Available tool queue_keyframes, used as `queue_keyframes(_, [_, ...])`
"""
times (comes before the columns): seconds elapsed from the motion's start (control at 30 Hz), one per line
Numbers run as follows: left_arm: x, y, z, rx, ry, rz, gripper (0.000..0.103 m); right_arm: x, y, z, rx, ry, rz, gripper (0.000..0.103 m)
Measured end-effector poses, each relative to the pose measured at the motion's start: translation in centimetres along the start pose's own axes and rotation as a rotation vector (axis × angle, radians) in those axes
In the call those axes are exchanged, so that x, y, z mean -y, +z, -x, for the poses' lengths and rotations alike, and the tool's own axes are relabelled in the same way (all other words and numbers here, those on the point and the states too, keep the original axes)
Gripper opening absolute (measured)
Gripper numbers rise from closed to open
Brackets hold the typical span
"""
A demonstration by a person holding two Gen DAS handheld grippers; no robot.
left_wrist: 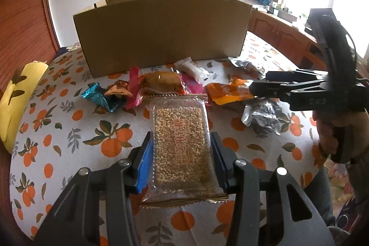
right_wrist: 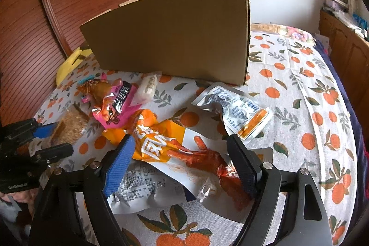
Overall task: Organize snacks
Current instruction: 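Grasp the orange spicy-strip packet with the right gripper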
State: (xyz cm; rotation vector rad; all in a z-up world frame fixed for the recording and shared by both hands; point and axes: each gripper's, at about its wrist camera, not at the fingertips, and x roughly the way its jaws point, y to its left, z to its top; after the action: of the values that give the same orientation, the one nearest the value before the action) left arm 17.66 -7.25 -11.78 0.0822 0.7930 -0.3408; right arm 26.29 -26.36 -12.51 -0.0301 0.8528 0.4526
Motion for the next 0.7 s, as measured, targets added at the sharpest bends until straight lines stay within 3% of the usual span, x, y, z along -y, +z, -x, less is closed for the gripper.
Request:
queue_keyframes(0.37, [-0.6, -0.5, 0.7, 0.018, -0.020, 0.022, 0.046, -2.1, 0.6, 0.8, -0.089, 0.100, 0.087, 0.087])
queue_keyframes(0.53, [-0.8, -0.8, 0.9, 0.022, -0.031, 0.029, 0.046, -4.0, 0.7, -0.1, -0.130, 0.036, 0.192, 0.087])
queue_keyframes(0.7, [-0.8, -1.0, 0.9, 0.024, -0.037, 0.030, 0.046, -3.9, 0.9, -1.9, -0.172, -0.006, 0.201, 0.087])
